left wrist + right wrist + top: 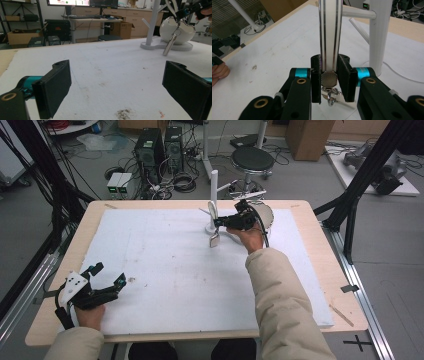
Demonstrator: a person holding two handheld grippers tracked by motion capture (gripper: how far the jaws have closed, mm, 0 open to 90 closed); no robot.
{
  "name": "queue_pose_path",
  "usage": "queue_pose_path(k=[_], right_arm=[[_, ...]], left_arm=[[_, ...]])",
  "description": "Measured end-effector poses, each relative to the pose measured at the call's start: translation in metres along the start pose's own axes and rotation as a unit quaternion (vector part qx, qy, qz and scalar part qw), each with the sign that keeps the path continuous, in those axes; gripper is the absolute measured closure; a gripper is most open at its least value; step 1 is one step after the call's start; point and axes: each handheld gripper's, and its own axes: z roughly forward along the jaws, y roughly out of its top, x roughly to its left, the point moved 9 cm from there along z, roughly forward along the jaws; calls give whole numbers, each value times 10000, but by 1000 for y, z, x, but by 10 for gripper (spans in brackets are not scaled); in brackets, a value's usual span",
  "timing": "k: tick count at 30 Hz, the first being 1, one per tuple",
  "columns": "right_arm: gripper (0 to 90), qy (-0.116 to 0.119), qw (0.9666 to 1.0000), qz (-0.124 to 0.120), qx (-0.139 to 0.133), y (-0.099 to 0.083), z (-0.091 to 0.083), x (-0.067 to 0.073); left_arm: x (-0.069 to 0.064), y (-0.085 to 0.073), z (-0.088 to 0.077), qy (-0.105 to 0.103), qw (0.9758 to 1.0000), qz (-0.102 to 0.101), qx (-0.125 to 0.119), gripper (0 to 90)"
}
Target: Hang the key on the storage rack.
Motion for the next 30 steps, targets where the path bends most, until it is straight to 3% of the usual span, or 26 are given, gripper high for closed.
queue_pose_path(k=[12, 19, 30], right_arm=[[743, -29, 9998, 196, -85, -1, 0, -8], [742, 121, 9984, 544, -136, -2, 2, -9], [741, -96, 9974, 712, -24, -7, 3, -16]], left_arm=[[0, 0, 0, 0, 10000, 1, 7, 89], [0, 0, 0, 0, 10000, 4, 4, 90], [0, 0, 0, -1, 10000, -16, 7, 89]])
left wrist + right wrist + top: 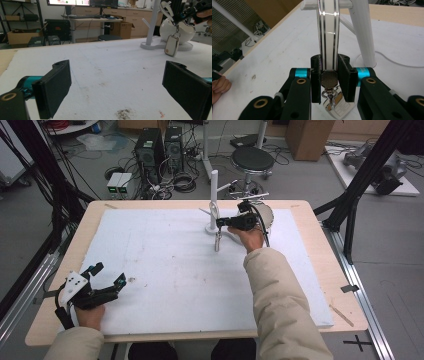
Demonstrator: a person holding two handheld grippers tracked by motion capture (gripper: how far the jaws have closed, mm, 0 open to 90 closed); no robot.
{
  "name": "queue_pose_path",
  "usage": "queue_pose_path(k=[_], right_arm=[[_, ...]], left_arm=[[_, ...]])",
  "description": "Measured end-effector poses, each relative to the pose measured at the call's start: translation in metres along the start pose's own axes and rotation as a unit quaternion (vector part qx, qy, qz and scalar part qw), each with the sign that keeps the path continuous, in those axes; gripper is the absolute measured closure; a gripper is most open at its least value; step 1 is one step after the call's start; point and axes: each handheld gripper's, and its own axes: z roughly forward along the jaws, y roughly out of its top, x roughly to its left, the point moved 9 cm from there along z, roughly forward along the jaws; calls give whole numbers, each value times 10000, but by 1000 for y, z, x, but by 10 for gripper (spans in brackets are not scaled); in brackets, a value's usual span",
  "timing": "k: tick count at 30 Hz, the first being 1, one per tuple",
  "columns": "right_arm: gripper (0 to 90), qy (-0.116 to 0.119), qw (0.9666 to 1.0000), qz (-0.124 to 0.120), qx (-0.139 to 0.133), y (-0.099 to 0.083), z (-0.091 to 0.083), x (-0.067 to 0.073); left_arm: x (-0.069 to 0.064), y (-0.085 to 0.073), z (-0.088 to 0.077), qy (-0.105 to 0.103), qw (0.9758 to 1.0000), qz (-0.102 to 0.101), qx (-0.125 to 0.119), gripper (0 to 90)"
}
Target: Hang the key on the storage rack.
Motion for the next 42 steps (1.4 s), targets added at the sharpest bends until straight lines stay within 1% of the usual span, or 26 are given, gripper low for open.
queue_pose_path(k=[4, 5, 7, 9, 10, 11, 12, 14, 15, 16, 17, 18, 19, 21, 23, 24, 26, 28, 29, 30, 34, 35, 37, 40, 41, 42], right_arm=[[739, -89, 9999, -67, 44, -1, 1, 0], [728, -136, 9998, -154, 39, -1, 2, 0], [709, -153, 9997, -175, 44, 0, 2, 0], [584, -258, 9992, -308, 55, 0, 2, 1], [498, -253, 9988, -416, 95, 0, 2, 2], [461, -240, 9986, -453, 97, 0, 2, 4], [461, -240, 9986, -453, 97, 0, 2, 4], [379, -174, 9981, -593, 83, 1, 1, 8], [342, -107, 9979, -634, 65, 1, 0, 12], [273, -32, 9975, -707, 39, 2, -1, 15], [172, 182, 9965, -812, -68, 4, -2, 23], [136, 284, 9957, -883, -66, 5, -4, 28], [108, 272, 9948, -981, -18, 5, -7, 32], [84, 105, 9921, -1253, 26, 4, -14, 38], [7, 85, 9895, -1443, -23, 5, -23, 43], [5, 55, 9892, -1463, -70, 6, -28, 44], [5, 66, 9879, -1517, -314, 9, -40, 46], [5, -52, 9846, -1633, -615, 10, -57, 45], [5, -52, 9846, -1633, -615, 10, -57, 45], [5, -109, 9844, -1632, -643, 8, -63, 44], [5, -139, 9811, -1738, -845, -4, -85, 41], [5, -173, 9795, -1800, -892, -8, -91, 40], [5, -381, 9756, -1897, -1036, -15, -102, 34], [5, -472, 9731, -1883, -1241, -29, -119, 27], [5, -502, 9709, -1945, -1308, -34, -123, 24], [5, -498, 9703, -1955, -1336, -40, -127, 23]], left_arm=[[0, 0, 0, 0, 10000, -6, 1, 89], [0, 0, 0, -1, 10000, -1, 1, 89], [0, 0, 0, -1, 10000, 1, 1, 90], [0, 0, 0, 1, 10000, 19, 12, 89], [0, 0, 0, 1, 10000, 19, 18, 90], [0, 0, 1, 2, 10000, 13, 25, 89], [0, 0, 1, 5, 10000, 16, 25, 89], [0, 0, 1, -3, 10000, 52, 33, 90], [-1, 0, 0, -3, 10000, 58, 28, 90], [-1, 0, 0, -6, 10000, 62, 18, 89], [-1, 0, 0, -8, 10000, 60, 15, 90], [-1, 0, 0, -7, 10000, 52, 19, 89], [-1, 0, 1, -7, 10000, 34, 25, 90], [0, 0, 1, -9, 10000, 50, 33, 90], [-1, 0, 1, -2, 10000, 63, 33, 89], [-1, 0, 1, -4, 10000, 50, 28, 89], [-1, 0, 1, -2, 10000, 57, 36, 89], [-1, 0, 1, -7, 10000, 67, 25, 90], [-1, 0, 1, -3, 10000, 71, 30, 90], [-1, 0, 1, 2, 10000, 73, 27, 90], [-2, 0, 1, 0, 10000, 82, 9, 90], [-2, 0, 1, 0, 10000, 82, 4, 90], [-2, 0, 0, -1, 9999, 103, 17, 89], [-1, -1, 1, -2, 10000, 66, 57, 89], [-1, 0, 1, -4, 10000, 76, 44, 90], [-2, 0, 1, -4, 9999, 110, 28, 90]])
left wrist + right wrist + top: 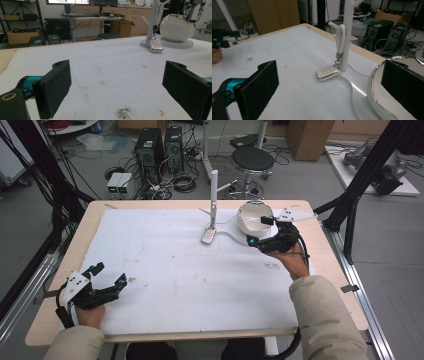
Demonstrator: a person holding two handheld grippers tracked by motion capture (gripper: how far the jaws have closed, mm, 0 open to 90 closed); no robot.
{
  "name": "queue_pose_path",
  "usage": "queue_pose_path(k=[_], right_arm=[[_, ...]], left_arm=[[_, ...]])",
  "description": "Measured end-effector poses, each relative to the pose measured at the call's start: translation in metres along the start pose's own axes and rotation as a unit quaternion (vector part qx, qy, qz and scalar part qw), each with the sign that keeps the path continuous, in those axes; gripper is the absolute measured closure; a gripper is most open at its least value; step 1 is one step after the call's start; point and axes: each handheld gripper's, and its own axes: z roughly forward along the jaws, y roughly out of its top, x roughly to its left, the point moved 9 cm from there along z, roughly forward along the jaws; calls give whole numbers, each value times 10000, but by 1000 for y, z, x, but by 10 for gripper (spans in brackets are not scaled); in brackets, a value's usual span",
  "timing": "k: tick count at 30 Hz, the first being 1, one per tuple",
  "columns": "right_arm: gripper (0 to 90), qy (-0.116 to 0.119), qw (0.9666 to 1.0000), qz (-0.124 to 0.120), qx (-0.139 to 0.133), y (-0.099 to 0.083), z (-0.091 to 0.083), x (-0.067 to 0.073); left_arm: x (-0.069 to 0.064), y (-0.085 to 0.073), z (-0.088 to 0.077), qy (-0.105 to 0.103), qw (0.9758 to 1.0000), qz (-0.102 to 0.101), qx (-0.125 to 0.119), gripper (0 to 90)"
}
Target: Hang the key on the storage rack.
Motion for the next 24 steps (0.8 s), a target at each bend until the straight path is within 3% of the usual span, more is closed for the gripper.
queue_pose_path(k=[4, 16, 24], right_arm=[[5, -110, 9999, -60, 4, -22, -17, 0], [5, -481, 9972, -48, -571, -87, -52, 0], [5, -617, 9963, -83, -585, -95, -50, 5]], left_arm=[[0, -1, 1, 3, 10000, 4, 48, 90], [-1, 0, 0, -36, 10000, 51, -14, 89], [-1, 0, -1, -35, 10000, 46, -25, 90]])
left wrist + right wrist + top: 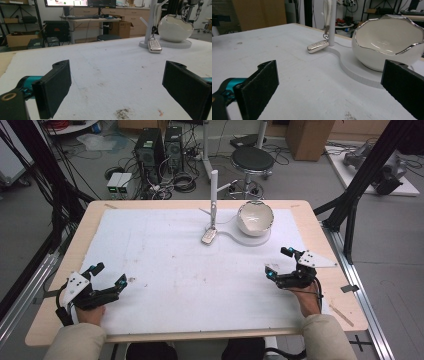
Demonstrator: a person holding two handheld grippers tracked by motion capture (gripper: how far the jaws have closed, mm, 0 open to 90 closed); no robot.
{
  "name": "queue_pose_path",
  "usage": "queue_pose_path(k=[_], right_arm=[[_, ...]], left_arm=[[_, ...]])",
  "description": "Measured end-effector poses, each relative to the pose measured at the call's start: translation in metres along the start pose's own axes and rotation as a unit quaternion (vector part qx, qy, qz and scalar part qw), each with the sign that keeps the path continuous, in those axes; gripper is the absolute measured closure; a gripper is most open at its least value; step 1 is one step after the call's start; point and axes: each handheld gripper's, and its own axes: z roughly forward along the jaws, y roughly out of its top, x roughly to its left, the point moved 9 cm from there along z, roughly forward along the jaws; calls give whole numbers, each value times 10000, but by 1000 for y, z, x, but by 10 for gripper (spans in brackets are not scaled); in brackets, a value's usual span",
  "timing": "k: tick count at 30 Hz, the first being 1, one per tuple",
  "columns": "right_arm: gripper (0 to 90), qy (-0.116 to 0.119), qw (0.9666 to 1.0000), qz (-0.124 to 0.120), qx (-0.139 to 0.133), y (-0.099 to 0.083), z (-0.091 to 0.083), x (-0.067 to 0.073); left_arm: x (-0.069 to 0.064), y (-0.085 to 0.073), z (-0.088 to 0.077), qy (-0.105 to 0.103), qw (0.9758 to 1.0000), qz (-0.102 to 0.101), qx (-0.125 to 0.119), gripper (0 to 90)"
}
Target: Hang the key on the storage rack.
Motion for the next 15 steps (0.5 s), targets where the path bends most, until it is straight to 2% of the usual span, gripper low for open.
queue_pose_path(k=[3, 4, 6, 8, 11, 15], right_arm=[[5, -3, 10000, -59, 59, -2, 2, 0], [6, -12, 9999, 59, 119, -5, 3, 2], [6, -197, 9998, 11, -43, -12, -2, 1], [6, -222, 9996, 122, -97, -22, -9, 0], [6, -296, 9985, 208, -406, -17, -18, 0], [6, -312, 9986, 254, -352, -21, -19, 1]], left_arm=[[0, 0, 0, -3, 10000, 7, -25, 90], [0, 0, -1, 4, 10000, 6, -36, 90], [0, 0, -1, -10, 10000, 0, -43, 90], [0, 0, 0, -25, 10000, -38, -44, 90], [0, 0, 0, -10, 10000, -35, -40, 90], [0, 1, -1, -5, 10000, -6, -69, 90]])
